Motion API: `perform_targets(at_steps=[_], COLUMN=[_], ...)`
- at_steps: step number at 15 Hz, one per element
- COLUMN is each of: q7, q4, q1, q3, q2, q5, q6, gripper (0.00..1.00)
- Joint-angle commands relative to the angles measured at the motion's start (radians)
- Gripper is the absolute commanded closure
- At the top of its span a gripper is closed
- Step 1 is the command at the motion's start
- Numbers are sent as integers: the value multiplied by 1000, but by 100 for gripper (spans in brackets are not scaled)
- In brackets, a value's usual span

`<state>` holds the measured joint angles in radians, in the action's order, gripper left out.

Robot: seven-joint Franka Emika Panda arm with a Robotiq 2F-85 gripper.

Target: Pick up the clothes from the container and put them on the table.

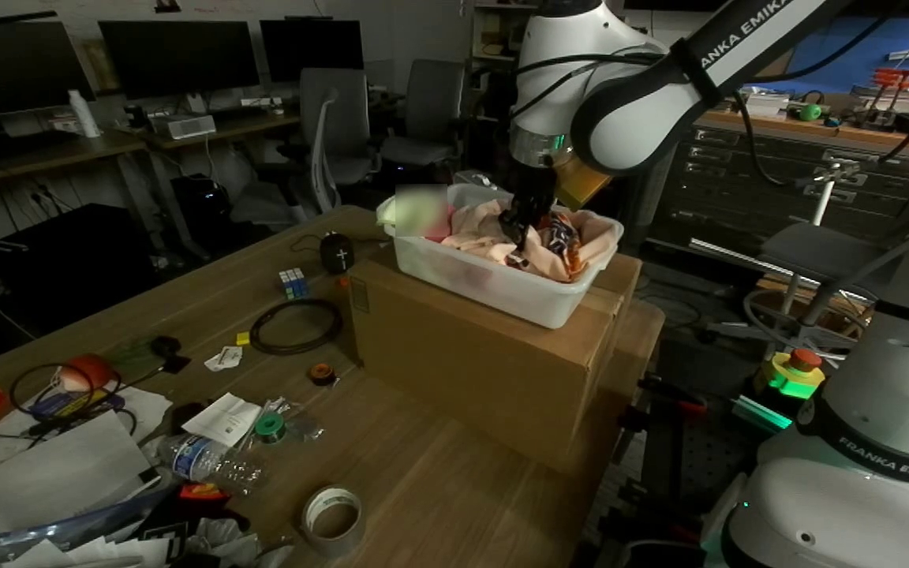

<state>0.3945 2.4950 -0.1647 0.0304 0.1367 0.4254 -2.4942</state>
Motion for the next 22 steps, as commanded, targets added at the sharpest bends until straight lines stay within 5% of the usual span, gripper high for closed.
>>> perform_targets(at_steps=[1, 22], q7=[-33, 20], q4=[4, 54], q1=[26, 1], q3=[-27, 33], q2=[38, 723], q5=[-71, -364], q6=[15, -23], gripper=[100, 97])
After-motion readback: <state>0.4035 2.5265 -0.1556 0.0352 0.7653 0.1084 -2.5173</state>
